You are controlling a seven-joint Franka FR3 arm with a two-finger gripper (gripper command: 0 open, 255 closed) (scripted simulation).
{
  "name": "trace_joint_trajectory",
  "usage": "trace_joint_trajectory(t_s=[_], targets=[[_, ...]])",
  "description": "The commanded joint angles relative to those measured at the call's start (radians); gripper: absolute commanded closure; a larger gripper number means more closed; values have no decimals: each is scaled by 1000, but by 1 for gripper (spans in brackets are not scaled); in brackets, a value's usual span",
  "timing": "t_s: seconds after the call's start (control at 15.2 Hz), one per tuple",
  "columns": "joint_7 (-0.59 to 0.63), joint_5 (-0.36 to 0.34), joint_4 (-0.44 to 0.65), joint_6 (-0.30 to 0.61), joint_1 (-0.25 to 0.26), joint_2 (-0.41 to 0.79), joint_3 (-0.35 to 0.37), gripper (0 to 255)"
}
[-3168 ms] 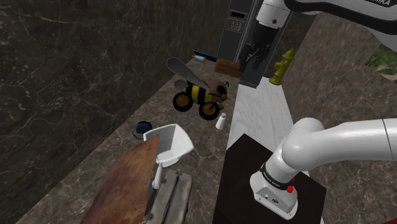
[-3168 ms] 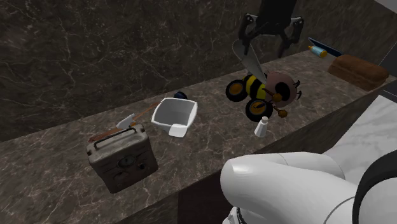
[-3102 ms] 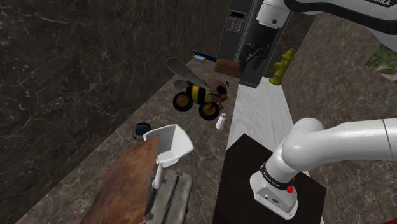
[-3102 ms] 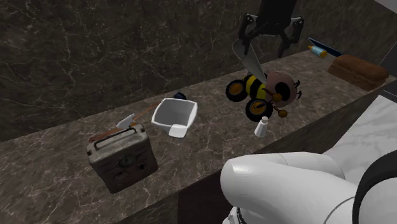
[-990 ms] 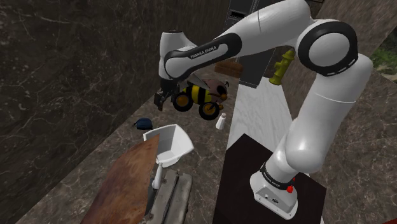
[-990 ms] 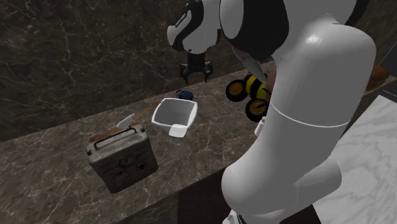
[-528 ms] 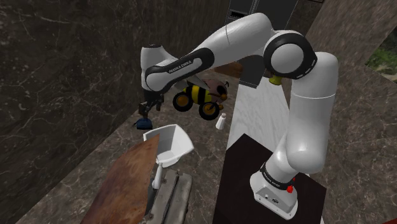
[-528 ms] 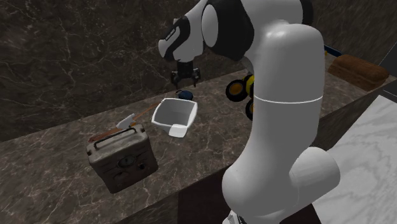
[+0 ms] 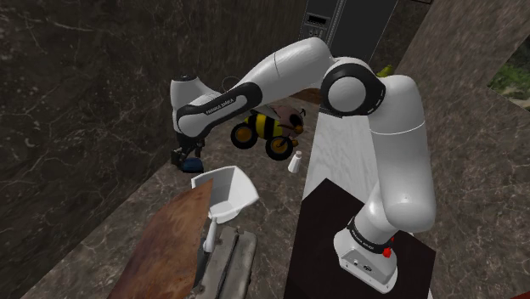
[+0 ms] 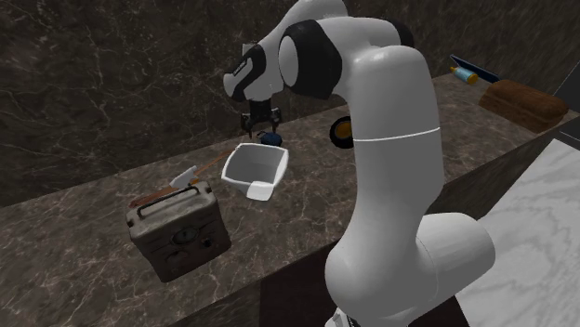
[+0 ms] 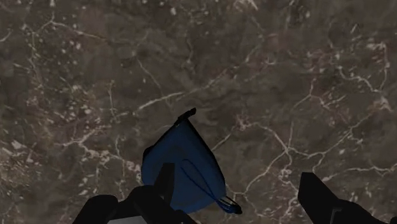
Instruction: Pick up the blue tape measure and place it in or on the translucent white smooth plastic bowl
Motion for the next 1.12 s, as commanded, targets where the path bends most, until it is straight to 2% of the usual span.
trace_joint_trajectory(t_s=[0.0,0.2,0.73,0.79,1.06], targets=[[2,-3,1,19,3,20,-2,0],[5,-7,-1,52,5,51,-5,0],[5,-7,-1,51,5,51,-5,0],[5,-7,-1,51,5,51,-5,255],[5,-7,-2,51,5,49,-5,255]])
